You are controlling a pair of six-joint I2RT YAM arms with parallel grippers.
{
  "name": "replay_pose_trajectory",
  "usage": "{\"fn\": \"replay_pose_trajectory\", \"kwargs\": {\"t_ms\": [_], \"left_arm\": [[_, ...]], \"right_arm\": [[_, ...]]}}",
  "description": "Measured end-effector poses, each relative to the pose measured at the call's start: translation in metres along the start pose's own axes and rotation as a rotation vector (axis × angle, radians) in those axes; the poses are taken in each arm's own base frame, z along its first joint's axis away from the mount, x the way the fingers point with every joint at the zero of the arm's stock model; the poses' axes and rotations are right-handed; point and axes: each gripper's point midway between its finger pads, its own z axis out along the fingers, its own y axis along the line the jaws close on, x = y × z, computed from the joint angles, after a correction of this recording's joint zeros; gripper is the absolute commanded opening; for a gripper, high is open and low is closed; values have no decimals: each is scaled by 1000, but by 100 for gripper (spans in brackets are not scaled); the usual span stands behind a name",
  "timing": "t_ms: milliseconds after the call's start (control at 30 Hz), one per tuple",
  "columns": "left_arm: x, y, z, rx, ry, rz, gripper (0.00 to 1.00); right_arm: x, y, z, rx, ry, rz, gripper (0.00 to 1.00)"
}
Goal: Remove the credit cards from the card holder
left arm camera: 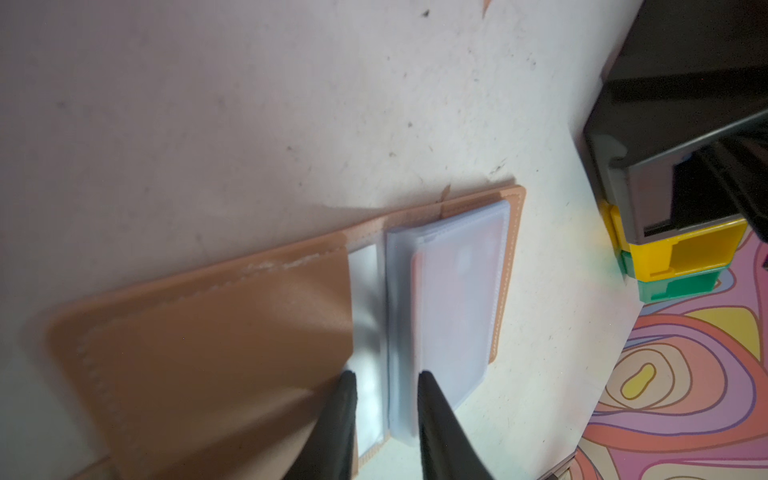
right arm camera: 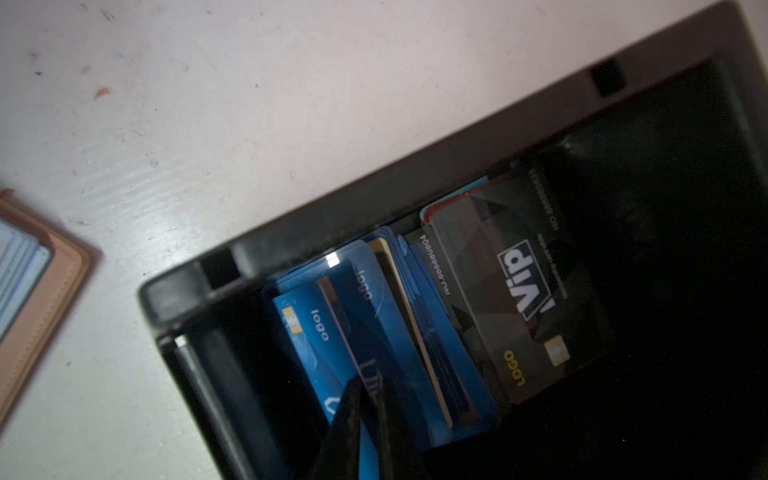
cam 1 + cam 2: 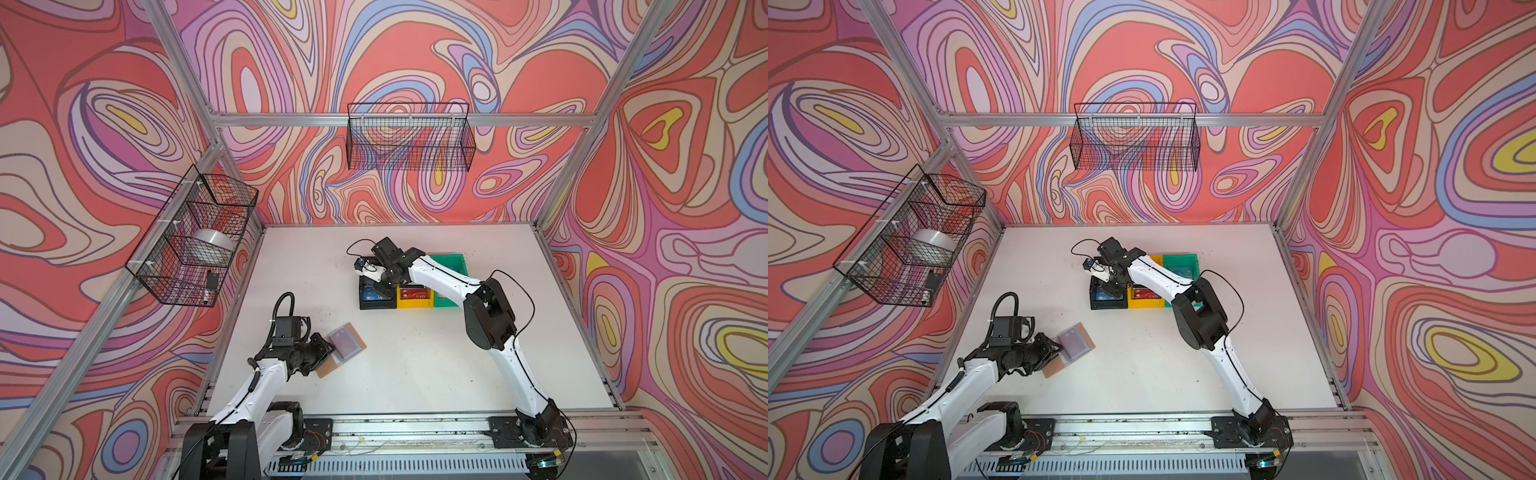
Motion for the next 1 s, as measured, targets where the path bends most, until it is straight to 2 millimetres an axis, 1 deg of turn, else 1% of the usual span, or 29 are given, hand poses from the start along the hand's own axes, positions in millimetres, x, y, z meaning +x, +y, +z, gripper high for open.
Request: {"fn": "replay_pose_trajectory", "kwargs": {"t_ms": [133, 233, 300, 367, 500, 567, 633, 667, 733, 833, 933, 1000], "left_arm": [[0, 1, 2, -4, 5, -3, 30], [-1, 1, 4, -1, 6, 4, 30], [-4, -1, 7, 9, 6, 13, 30], [-5, -4, 10, 25, 10, 25, 29], [-10, -11, 15, 51, 20, 51, 29], [-11, -13, 16, 56, 23, 56, 29], [-12, -14, 16, 58, 24, 62, 29], [-13, -15, 16, 59, 23, 65, 29], [-14, -17, 14, 61, 19, 73, 29], [-14, -21, 9, 69, 7, 87, 29], [-16, -27, -1, 81, -16, 101, 29], [-16, -30, -6, 84, -31, 107, 29]], "right_arm": [[0, 1, -1, -3, -4, 0, 13], [1, 4, -10, -5, -11, 0, 13], [-1, 7, -26, -9, -32, 1, 13], [-7, 11, -47, -10, -71, 0, 13], [-30, 21, -104, -11, -203, -8, 15], [-40, 24, -127, -12, -262, -10, 14], [-45, 28, -141, -14, -299, -10, 14], [-46, 30, -143, -19, -309, -6, 14], [-43, 35, -140, -36, -308, 4, 14], [-30, 48, -122, -78, -271, 23, 14], [-22, 70, -102, -135, -229, 37, 14], [-17, 88, -91, -184, -212, 47, 14]]}}
